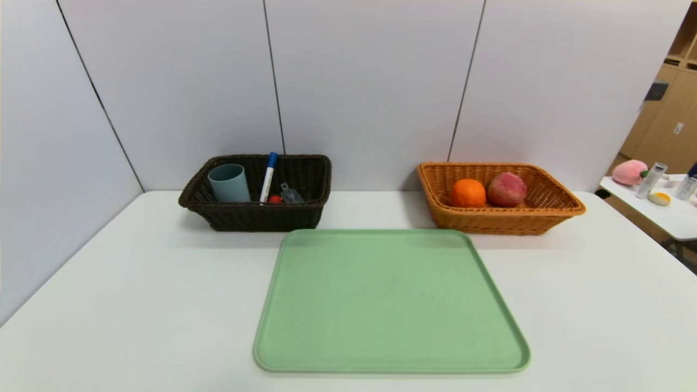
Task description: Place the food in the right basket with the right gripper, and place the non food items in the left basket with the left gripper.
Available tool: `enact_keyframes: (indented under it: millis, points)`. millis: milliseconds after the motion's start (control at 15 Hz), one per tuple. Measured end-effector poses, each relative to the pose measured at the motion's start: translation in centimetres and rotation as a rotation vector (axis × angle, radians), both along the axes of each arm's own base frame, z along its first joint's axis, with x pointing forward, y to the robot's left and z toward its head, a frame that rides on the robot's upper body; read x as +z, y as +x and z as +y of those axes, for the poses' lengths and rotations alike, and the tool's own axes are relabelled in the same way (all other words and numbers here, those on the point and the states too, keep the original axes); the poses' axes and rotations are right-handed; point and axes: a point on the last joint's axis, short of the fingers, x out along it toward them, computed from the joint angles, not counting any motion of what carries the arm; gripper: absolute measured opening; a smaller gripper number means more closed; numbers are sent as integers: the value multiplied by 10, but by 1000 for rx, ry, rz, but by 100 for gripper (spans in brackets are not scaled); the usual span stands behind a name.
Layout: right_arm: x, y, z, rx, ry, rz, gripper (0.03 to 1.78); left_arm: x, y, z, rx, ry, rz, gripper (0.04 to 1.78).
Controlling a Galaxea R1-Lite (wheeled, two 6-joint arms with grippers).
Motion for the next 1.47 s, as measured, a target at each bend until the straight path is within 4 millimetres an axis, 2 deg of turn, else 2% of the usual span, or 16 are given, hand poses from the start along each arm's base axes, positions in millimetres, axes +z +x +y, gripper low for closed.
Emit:
enact_keyframes:
  millis: [533,800,1467]
  points:
    - [-7,2,0,5,-120,19,171,0,0,0,7,-28,-3,169]
    - [-6,2,0,-9,-25,23,171,1,0,0,12,-74,-5,169]
    - [-6,2,0,-12,-14,16,171,1,0,0,14,-84,-9,169]
